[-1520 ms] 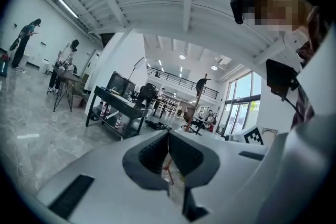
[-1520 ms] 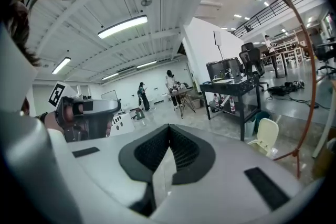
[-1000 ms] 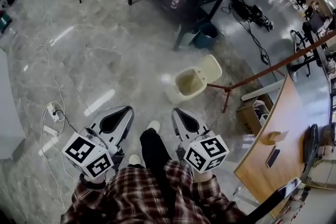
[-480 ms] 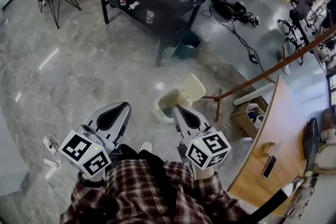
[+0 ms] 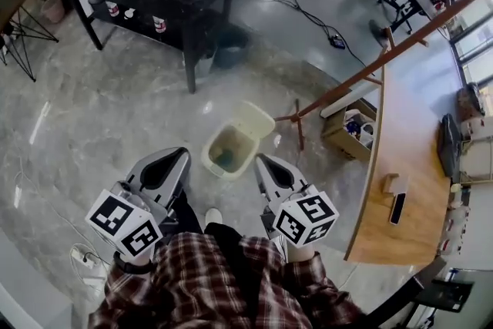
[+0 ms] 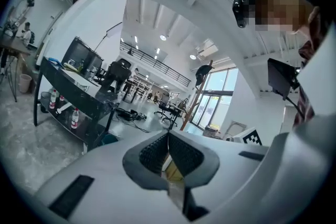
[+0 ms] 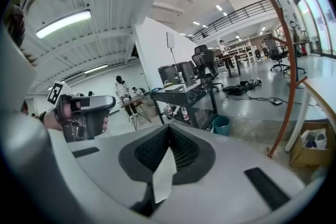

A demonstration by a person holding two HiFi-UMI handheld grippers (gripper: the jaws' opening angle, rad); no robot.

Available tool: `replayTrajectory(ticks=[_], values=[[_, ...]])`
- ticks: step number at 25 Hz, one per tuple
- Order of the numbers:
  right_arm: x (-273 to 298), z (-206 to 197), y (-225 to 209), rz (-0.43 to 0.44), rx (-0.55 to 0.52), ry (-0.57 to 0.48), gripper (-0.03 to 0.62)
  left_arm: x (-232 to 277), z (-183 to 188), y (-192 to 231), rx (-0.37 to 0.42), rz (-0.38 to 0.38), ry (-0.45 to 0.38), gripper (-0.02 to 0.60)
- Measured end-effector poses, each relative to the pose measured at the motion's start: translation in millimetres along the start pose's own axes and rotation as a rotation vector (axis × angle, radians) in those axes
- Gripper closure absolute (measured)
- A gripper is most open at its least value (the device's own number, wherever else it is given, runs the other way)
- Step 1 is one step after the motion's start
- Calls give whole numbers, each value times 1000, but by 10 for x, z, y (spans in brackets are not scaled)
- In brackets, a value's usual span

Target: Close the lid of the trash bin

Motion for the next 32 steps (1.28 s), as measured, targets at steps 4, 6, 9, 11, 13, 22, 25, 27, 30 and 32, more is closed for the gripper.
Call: replayTrajectory(ticks=[4, 6, 9, 11, 13, 22, 25, 27, 30, 32], values=[[336, 58, -139, -105, 42, -17, 580, 400, 107, 358, -6, -112, 72, 569], [522, 82, -177, -160, 70, -26, 581, 594, 173, 539, -2, -173, 117, 569], [823, 147, -244, -230, 110, -47, 580, 881, 245, 797, 12, -253, 185, 570], [1011, 201, -287, -278, 132, -67, 581, 1049, 250, 942, 19, -305, 239, 569], [1135, 218, -313, -335, 156, -85, 581, 1194, 215, 1046, 20, -368, 302, 569], [1026, -229, -673, -508, 266, -15, 581, 1707, -396, 1021, -20, -518, 504, 569], [913, -393, -836, -531, 278, 21, 580, 1804, -629, 928, -23, -537, 538, 569], [857, -470, -967, -544, 271, 48, 580, 1866, -753, 891, -29, -534, 551, 569], [846, -561, -1207, -546, 244, 89, 580, 1970, -920, 913, -42, -506, 563, 569], [890, -608, -1405, -544, 217, 112, 580, 2049, -1039, 968, -41, -489, 573, 569]])
Point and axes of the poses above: the fingertips, and each gripper's own axes: x forward along the fingers, y to its left, z out of its top, the point moved 2 cm from there along -x, backward along the fingers, and after that the axes turned 5 degrees about -y, right-handed, at the moved point
